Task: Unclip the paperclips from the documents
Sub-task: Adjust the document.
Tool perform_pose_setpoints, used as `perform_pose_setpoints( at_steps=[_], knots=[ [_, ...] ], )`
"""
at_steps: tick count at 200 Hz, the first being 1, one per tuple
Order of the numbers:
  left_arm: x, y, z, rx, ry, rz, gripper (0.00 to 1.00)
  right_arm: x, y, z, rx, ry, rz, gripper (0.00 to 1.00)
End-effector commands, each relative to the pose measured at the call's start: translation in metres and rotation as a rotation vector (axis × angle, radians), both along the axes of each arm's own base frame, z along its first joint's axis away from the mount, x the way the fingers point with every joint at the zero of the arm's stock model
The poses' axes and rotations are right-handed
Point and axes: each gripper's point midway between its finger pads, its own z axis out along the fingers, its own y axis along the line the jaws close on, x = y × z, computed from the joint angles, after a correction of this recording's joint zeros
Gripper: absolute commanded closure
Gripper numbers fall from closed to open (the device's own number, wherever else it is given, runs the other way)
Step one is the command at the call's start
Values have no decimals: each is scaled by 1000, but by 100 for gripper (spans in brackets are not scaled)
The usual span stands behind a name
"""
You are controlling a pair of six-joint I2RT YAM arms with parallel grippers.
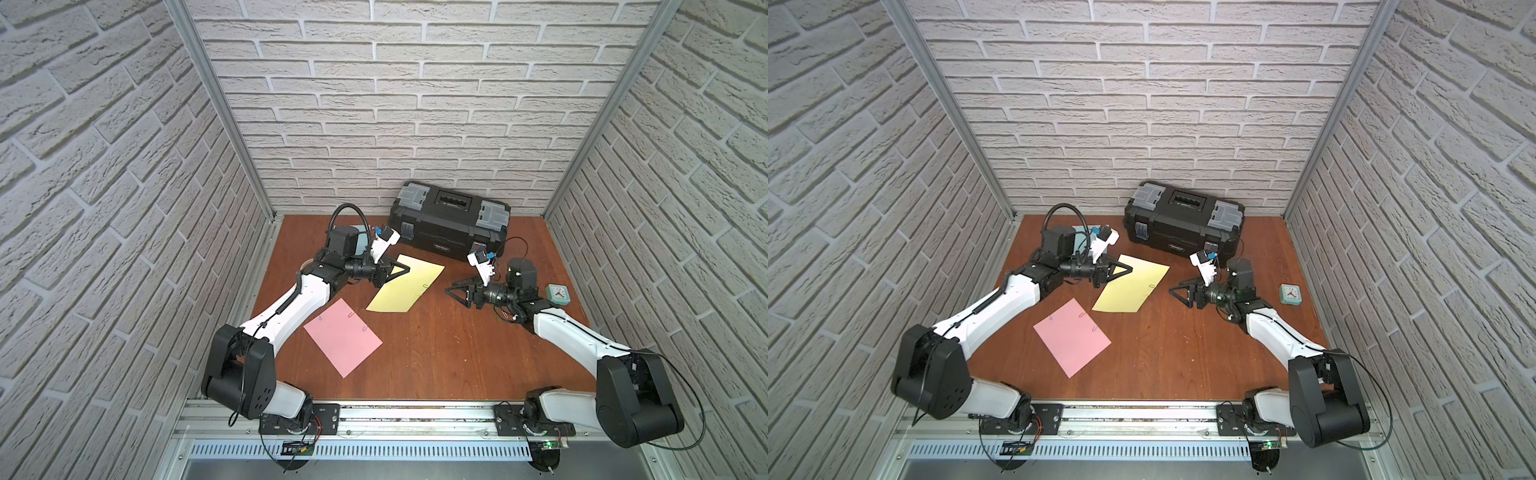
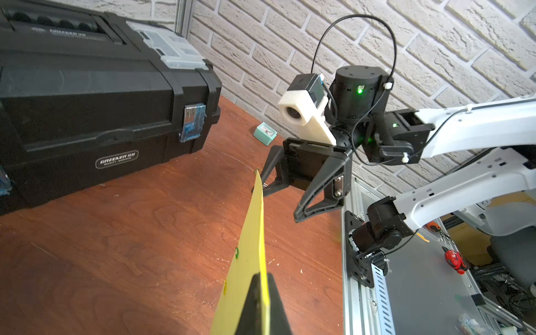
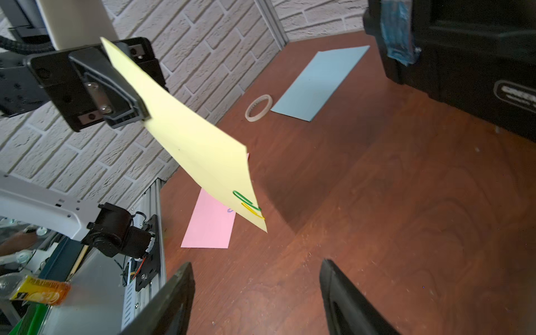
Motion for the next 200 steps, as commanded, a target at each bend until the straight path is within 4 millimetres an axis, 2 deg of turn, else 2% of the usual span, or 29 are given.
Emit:
perform_pose_setpoints(
  at_steps=[1, 52, 89, 127, 163, 200],
  knots=[
    [-3, -2, 43, -92, -91, -38, 100, -1, 14, 27, 62, -134, 80, 30],
    [-7, -5, 59, -147, -95, -68, 100, 11, 28, 37, 104, -179, 120, 30],
    [-9, -11, 55, -150, -78, -88, 100, 20, 37, 53, 182, -219, 147, 30],
    [-8, -13, 51, -152, -68, -92, 100, 21, 45, 68, 258, -226, 197, 33],
    [-8, -14, 46, -151, -61, -93, 100, 19, 48, 76, 291, -224, 217, 46],
    [-7, -12, 39, -144, -50, -86, 100, 17, 48, 81, 301, -226, 221, 68]
  ],
)
